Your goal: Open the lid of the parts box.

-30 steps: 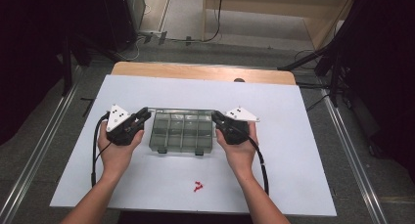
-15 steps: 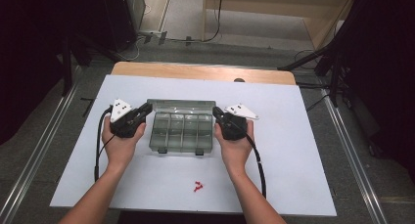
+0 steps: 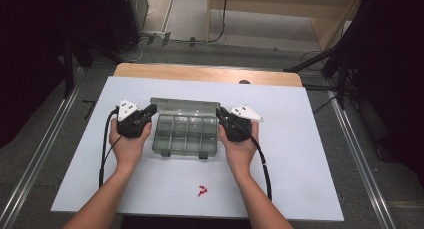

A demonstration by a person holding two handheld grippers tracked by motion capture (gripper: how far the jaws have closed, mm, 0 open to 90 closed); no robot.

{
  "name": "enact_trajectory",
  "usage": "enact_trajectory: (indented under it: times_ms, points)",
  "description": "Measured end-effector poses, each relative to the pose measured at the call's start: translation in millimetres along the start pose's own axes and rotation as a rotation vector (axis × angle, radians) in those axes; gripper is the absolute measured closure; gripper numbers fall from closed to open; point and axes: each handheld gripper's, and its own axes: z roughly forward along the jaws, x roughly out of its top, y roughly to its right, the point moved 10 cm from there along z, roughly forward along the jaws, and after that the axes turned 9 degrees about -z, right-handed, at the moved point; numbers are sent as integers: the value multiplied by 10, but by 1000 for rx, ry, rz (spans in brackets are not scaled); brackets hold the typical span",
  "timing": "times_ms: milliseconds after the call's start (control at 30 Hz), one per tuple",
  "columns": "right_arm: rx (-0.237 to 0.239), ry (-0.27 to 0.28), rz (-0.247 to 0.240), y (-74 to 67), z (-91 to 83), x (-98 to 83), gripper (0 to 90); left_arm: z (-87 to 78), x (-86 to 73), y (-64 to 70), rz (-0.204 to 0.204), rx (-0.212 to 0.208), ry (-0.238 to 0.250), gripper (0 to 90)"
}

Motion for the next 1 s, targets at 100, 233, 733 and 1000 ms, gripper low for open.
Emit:
enact_trajectory:
  times_ms: [100,233,733,1000]
  points:
    - [-2,1,2,17,50,-14,806,9,9,2,-10,0,1,850]
    - [-12,3,6,45,106,-30,832,23,17,-4,-14,-3,-3,850]
    - [-48,-31,23,106,209,38,865,140,98,-54,-51,-29,-19,858]
    - [-48,-58,52,155,296,83,875,234,151,-91,-65,-24,-49,862]
